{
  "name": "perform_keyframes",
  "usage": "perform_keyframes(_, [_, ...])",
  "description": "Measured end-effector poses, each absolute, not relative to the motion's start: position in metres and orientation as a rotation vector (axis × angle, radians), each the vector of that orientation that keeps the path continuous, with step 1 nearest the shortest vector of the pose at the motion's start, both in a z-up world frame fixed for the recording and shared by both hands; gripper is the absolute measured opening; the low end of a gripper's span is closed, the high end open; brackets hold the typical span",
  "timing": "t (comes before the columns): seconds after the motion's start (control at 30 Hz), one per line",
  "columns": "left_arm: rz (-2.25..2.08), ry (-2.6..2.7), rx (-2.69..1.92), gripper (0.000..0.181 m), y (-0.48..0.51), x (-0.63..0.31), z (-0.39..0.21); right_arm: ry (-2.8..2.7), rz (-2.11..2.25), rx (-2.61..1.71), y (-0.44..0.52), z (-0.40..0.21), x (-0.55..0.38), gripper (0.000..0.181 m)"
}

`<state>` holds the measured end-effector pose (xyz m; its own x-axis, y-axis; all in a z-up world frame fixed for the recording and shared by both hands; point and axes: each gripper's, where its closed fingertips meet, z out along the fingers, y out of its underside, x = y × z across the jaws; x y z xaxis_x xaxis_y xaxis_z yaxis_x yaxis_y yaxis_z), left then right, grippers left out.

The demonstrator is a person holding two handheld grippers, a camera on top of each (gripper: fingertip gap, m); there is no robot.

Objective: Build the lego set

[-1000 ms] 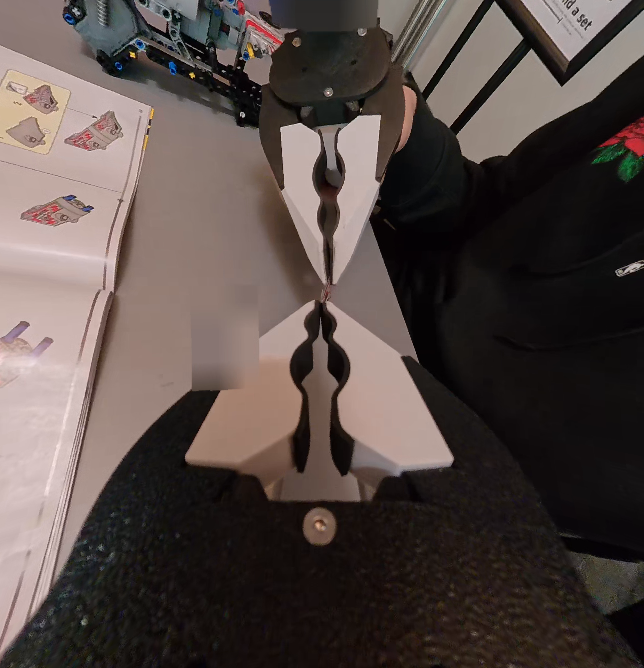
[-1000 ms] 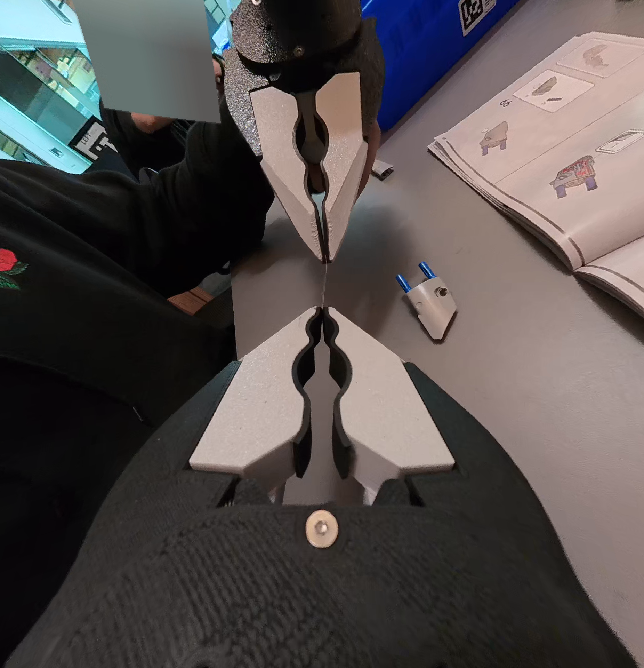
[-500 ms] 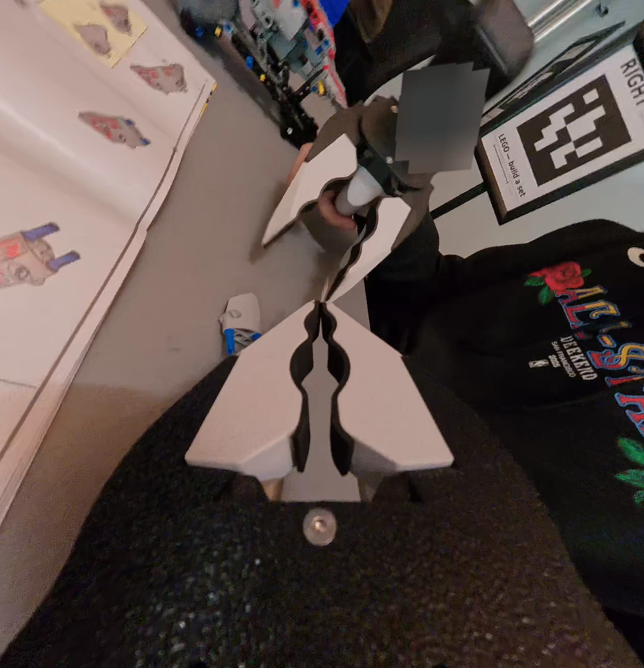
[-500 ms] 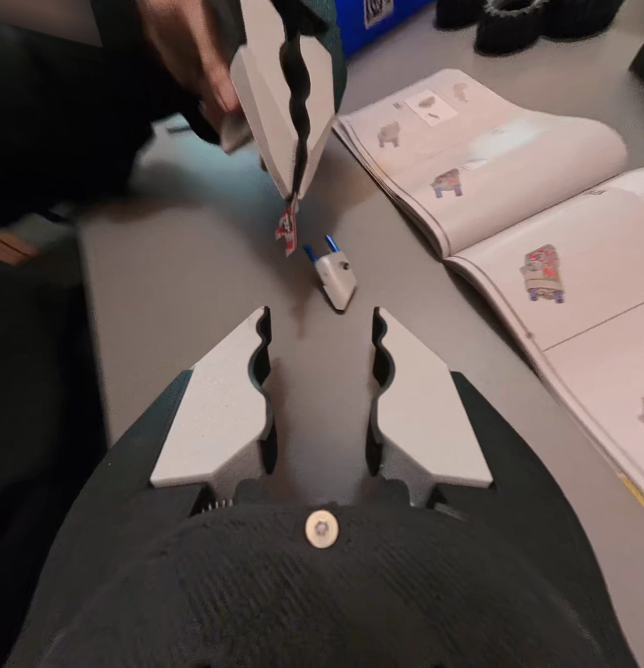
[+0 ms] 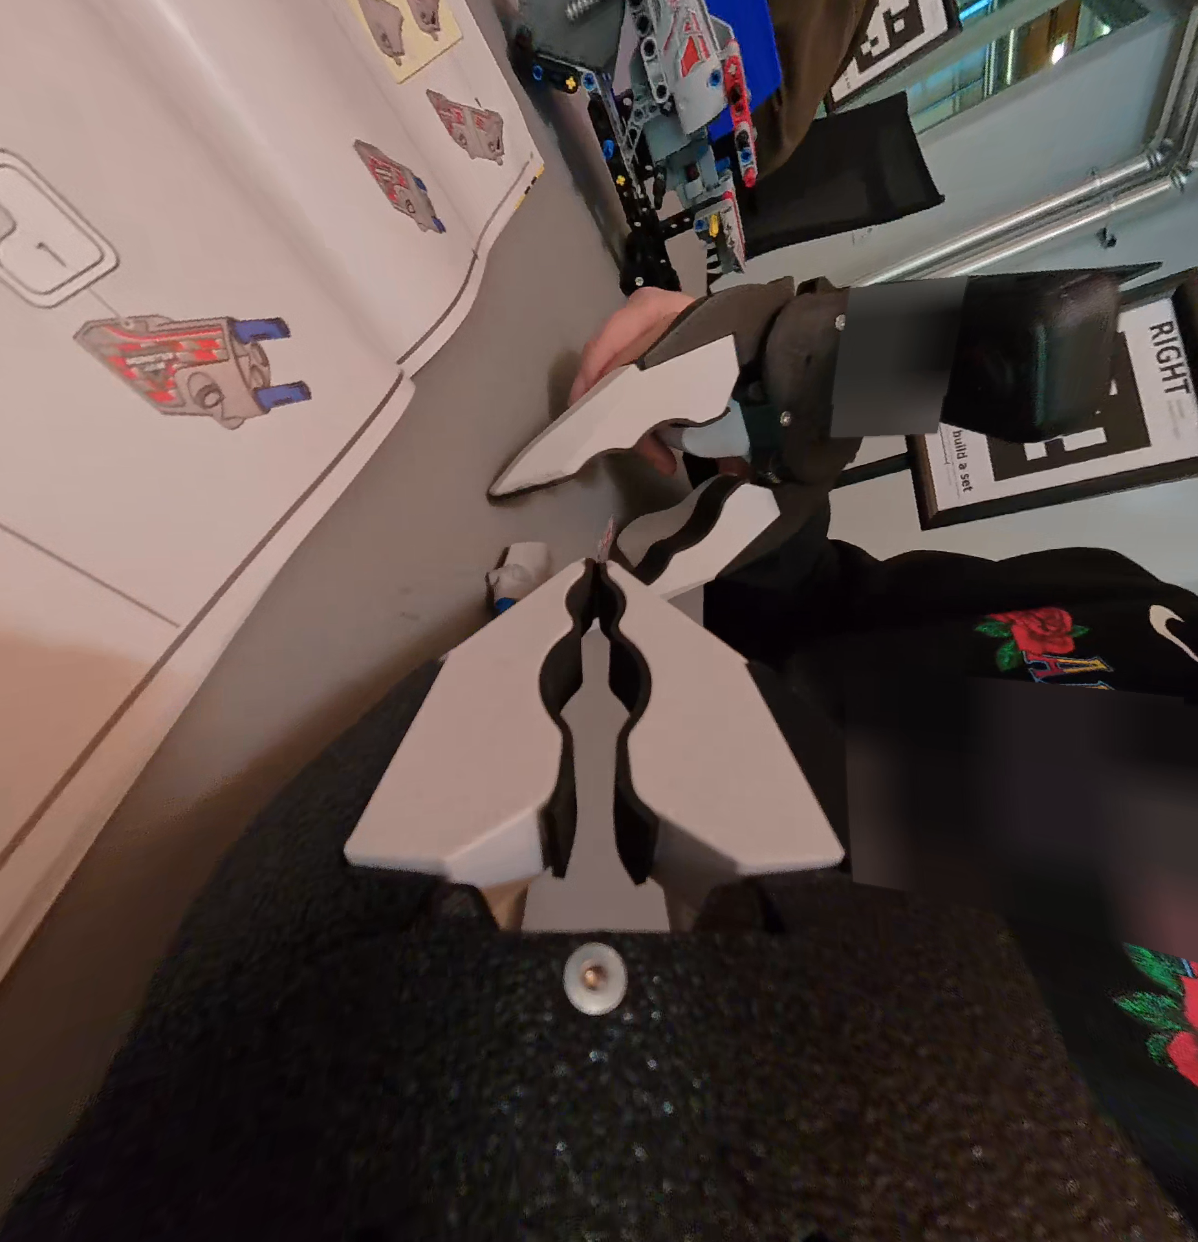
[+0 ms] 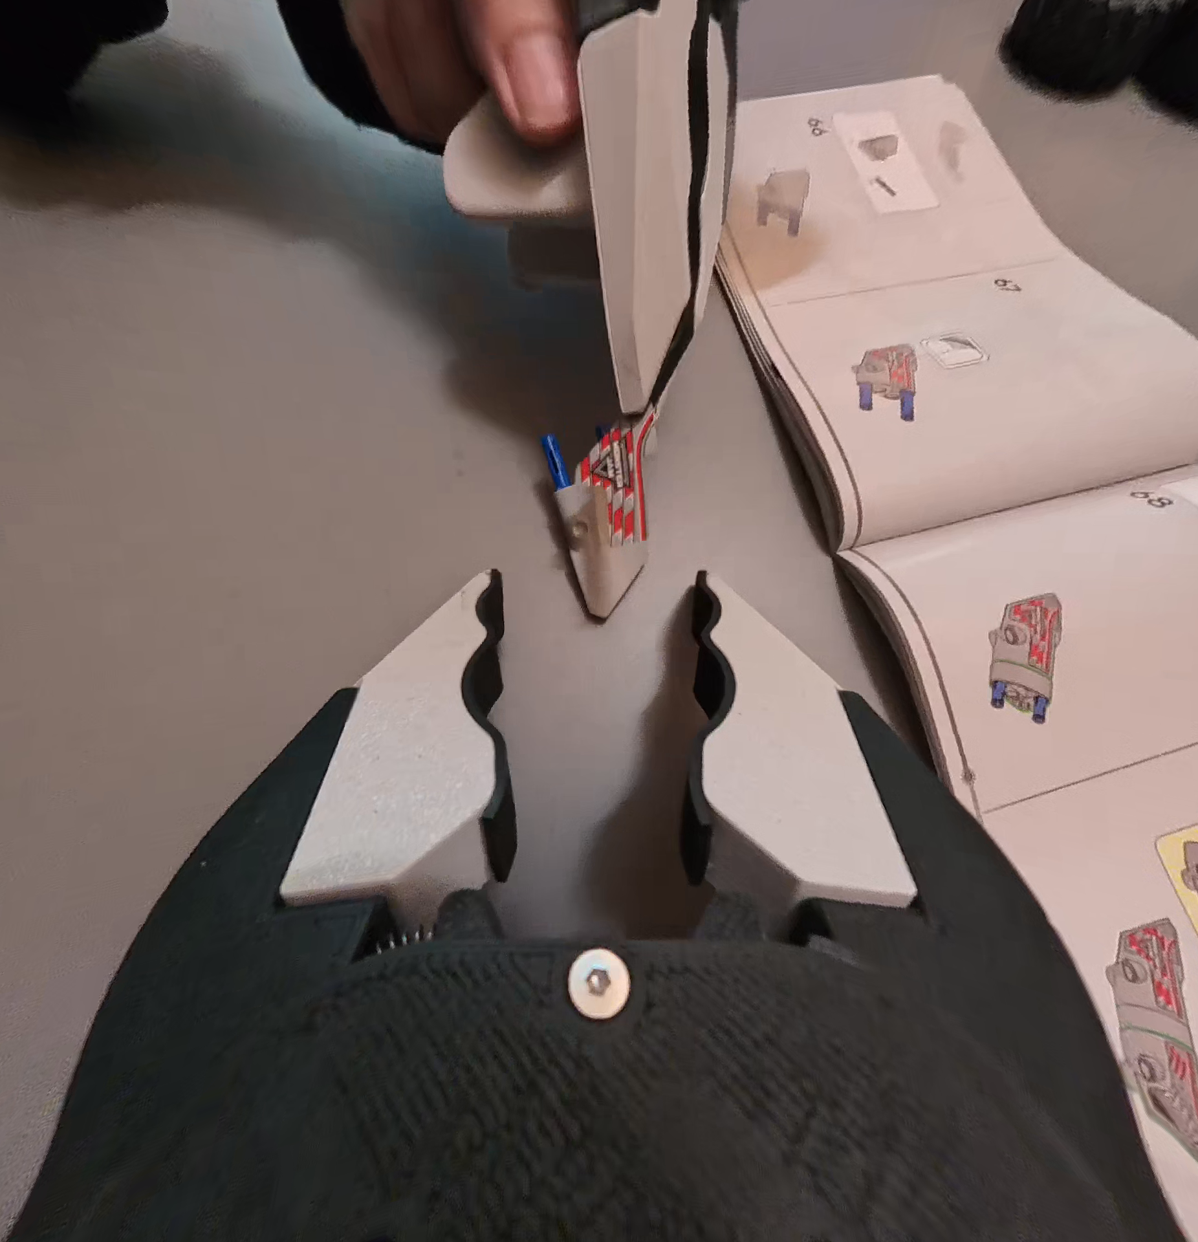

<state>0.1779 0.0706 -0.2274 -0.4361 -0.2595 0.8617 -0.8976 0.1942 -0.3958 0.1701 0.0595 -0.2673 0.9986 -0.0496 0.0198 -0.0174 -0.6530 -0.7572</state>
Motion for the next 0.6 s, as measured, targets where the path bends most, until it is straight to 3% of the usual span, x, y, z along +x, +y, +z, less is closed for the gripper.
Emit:
perform_keyframes(0.47, [1.381, -1.684, 1.161, 0.000, 0.078, 0.174, -0.229, 0.053, -0.027, -2.286, 0.068, -0.270, 0.179, 0.038])
perform_keyframes(0.6, [1.421, -1.672, 1.161, 0.000, 0.082, 0.176, -0.226, 0.001, -0.021, -2.285, 0.071, -0.271, 0.173, 0.025])
